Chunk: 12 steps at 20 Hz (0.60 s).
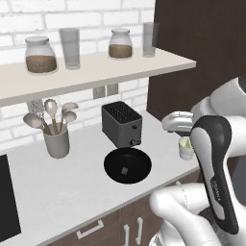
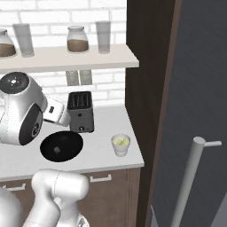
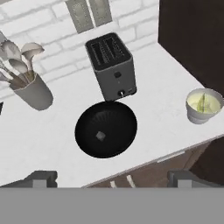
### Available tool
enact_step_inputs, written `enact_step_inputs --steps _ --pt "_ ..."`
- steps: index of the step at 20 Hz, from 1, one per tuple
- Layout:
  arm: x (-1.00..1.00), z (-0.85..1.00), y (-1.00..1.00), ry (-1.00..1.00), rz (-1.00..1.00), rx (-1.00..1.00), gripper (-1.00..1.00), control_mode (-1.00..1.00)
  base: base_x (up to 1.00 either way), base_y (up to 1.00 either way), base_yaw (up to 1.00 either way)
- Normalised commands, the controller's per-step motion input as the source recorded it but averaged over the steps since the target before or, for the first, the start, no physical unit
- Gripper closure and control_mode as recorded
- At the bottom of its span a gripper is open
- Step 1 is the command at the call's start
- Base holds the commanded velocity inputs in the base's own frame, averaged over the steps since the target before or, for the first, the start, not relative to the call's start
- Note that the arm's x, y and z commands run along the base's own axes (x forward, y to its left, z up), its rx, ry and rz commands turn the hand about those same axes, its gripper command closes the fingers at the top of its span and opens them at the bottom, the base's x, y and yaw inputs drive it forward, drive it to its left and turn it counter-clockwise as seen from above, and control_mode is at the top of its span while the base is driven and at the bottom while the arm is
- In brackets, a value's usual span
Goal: Grab a lemon wedge from the fridge and one ice cube from the ice bowl, and put them in the glass of lemonade.
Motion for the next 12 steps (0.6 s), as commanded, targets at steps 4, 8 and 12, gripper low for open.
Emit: enact_step_inputs --steps 4,8,12 --pt "0.04 0.00 -0.04 0.22 0.36 -0.14 -1.00 -1.00 0.00 0.00 0.00" --pt "0.19 0.00 0.00 0.36 0.23 -0.21 -1.00 -1.00 0.00 0.00 0.00" --pt "0.32 0.00 0.01 0.35 0.16 -0.19 -1.00 -1.00 0.00 0.00 0.00"
